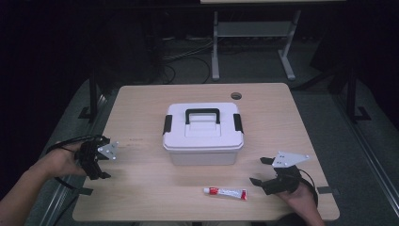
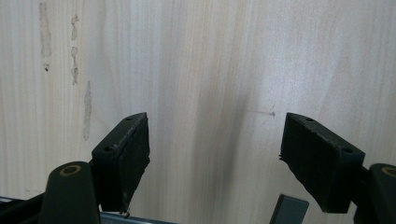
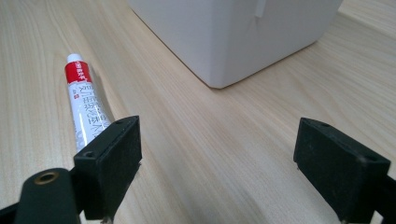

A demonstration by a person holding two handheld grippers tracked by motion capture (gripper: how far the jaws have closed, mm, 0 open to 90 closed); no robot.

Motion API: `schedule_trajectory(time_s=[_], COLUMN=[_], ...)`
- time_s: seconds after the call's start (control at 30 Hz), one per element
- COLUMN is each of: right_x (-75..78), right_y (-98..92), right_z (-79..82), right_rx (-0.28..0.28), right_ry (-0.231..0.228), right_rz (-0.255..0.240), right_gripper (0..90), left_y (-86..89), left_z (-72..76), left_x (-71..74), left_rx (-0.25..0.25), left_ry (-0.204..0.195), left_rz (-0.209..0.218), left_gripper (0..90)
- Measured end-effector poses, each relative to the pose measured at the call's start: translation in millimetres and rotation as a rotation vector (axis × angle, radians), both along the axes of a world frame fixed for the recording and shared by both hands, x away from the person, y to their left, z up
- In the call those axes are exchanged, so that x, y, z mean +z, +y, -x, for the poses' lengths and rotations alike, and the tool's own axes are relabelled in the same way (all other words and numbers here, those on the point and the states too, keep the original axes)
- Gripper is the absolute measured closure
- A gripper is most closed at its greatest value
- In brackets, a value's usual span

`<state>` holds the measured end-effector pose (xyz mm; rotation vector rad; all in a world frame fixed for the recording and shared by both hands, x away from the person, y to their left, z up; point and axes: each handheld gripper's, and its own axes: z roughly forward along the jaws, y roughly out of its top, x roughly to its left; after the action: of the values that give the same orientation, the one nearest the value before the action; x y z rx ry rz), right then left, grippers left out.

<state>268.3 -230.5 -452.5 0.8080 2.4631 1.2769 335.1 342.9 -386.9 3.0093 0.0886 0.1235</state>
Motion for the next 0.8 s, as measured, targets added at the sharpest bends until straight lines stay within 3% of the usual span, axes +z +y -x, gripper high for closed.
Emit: schedule_trajectory(time_s=[0.27, 0.4, 0.8], right_x=[0.5, 1.3, 0.2], right_y=[0.9, 1.4, 3.2], right_z=[0.4, 0.9, -0.5], right_rx=[0.0, 0.004, 0.018], right_ry=[0.001, 0.002, 0.006], right_rz=[0.001, 0.013, 0.034], right_gripper=[14.9, 14.8, 14.8], left_y=[-6.6, -14.0, -43.0], left_z=[-4.6, -7.0, -21.6], left_x=[11.1, 22.0, 50.5], left_rx=[-0.011, -0.022, -0.075], left_ry=[0.009, -0.009, -0.016], left_rz=[0.003, 0.017, 0.03], left_gripper=[22.9, 22.6, 22.7])
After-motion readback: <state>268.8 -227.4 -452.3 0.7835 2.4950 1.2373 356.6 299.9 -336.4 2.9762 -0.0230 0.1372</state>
